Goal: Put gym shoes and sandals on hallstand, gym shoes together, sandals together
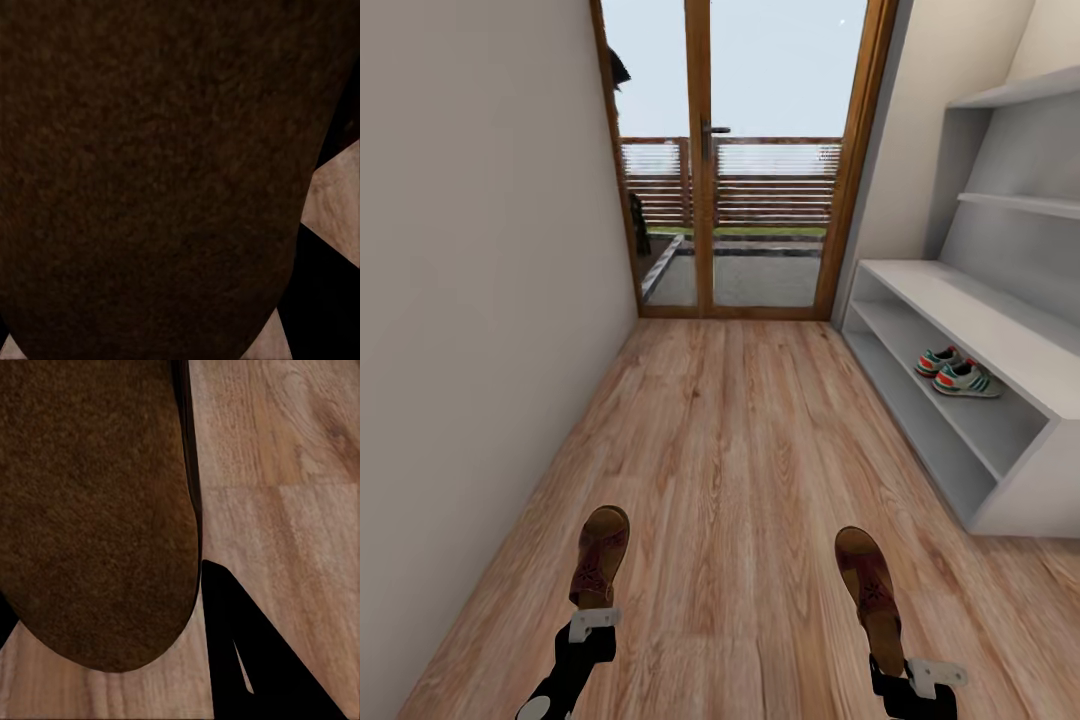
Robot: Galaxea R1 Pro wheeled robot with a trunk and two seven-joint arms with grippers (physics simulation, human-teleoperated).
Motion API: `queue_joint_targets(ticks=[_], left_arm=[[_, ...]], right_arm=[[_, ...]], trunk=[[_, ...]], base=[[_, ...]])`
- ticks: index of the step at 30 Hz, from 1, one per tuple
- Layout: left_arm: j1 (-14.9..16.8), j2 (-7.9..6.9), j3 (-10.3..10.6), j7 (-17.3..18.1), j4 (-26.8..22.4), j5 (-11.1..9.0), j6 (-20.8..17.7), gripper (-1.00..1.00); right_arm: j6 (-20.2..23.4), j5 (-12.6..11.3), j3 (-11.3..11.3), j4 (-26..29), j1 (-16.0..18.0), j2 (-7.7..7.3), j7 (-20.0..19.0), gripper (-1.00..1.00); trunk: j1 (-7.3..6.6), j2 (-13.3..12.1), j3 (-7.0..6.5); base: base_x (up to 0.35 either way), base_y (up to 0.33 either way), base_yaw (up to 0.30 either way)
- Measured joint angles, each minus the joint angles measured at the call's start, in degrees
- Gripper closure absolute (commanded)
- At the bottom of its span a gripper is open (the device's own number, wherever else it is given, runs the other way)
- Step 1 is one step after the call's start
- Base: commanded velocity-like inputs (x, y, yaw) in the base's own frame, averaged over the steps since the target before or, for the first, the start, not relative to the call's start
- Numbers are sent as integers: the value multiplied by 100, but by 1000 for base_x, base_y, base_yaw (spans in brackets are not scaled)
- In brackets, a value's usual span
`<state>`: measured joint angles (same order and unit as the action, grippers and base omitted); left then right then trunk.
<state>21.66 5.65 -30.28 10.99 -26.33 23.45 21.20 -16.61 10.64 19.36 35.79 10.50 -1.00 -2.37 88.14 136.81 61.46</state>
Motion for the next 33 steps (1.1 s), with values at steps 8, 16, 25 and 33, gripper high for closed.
queue_joint_targets(ticks=[8, 16, 25, 33], left_arm=[[0, 0, 1, 0, 0, 0, 0, 100], [0, 0, 0, 0, 0, 0, 0, 100], [0, 0, 1, 0, 0, 0, 0, 100], [0, 0, 1, 0, 0, 0, 0, 100]], right_arm=[[0, 0, 0, 0, -2, -6, 0, 100], [0, 4, 0, 0, 0, -15, 0, 100], [0, 5, 0, 0, -1, -19, 0, 100], [0, 1, 7, 0, 0, -20, 0, 100]], trunk=[[0, 0, 0], [0, 0, 0], [0, 0, 0], [0, 0, 0]], base=[[340, 0, 0], [340, 0, 0], [339, 0, 0], [339, 0, 0]])
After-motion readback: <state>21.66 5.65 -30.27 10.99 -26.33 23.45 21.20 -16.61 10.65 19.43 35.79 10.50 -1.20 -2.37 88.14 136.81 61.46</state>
